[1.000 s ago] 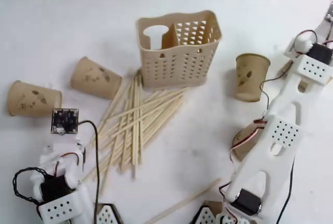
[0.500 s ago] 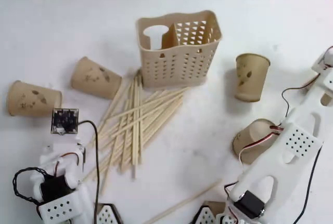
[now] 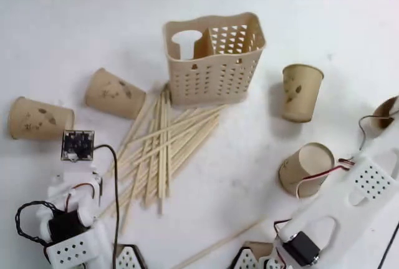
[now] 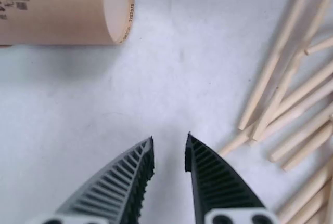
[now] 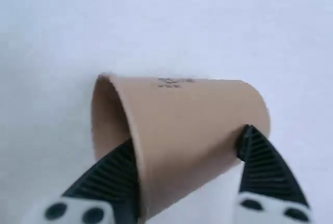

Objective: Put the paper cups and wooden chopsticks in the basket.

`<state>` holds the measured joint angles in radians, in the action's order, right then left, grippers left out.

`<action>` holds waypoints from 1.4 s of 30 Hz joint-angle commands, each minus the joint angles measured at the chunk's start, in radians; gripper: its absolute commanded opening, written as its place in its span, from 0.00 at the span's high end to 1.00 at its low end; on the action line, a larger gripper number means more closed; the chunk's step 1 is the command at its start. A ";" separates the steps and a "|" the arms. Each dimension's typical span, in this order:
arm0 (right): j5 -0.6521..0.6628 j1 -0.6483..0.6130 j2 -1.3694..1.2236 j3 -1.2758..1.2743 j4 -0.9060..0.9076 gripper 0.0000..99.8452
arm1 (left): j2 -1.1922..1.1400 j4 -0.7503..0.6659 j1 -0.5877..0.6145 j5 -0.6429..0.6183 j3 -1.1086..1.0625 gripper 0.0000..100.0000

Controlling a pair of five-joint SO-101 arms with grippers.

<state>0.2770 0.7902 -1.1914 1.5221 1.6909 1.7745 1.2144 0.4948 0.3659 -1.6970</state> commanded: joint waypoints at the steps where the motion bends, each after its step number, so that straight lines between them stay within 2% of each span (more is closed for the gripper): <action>1: 0.012 0.058 0.004 -0.005 0.027 0.94 | -0.004 0.006 0.001 0.012 0.000 0.88; 2: 0.017 0.071 0.010 -0.005 0.022 0.99 | -0.004 0.008 0.001 0.012 0.000 0.88; 6: 0.124 0.104 0.010 -0.003 0.019 0.99 | -0.004 0.008 0.001 0.012 0.000 0.88; 9: 0.152 0.101 0.010 -0.003 0.021 0.98 | -0.004 0.008 0.001 0.012 0.000 0.88; 15: 0.146 0.071 0.062 0.026 0.028 0.98 | -0.004 0.009 0.001 0.012 0.000 0.88; 20: 0.091 0.050 0.122 0.020 0.033 0.98 | -0.004 0.009 0.001 0.012 0.000 0.88; 24: 0.107 0.001 0.191 -0.132 0.035 0.98 | -0.004 0.009 0.002 0.012 0.000 0.88; 33: 0.127 -0.214 0.567 -0.683 0.033 0.98 | -0.004 0.009 0.002 0.012 0.000 0.88; 42: 0.057 -0.340 1.102 -0.813 0.031 0.98 | -0.004 0.009 0.004 0.012 0.000 0.88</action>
<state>0.3659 0.5002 -0.3613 0.7089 1.7200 1.7745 1.2160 0.4948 0.3659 -1.6970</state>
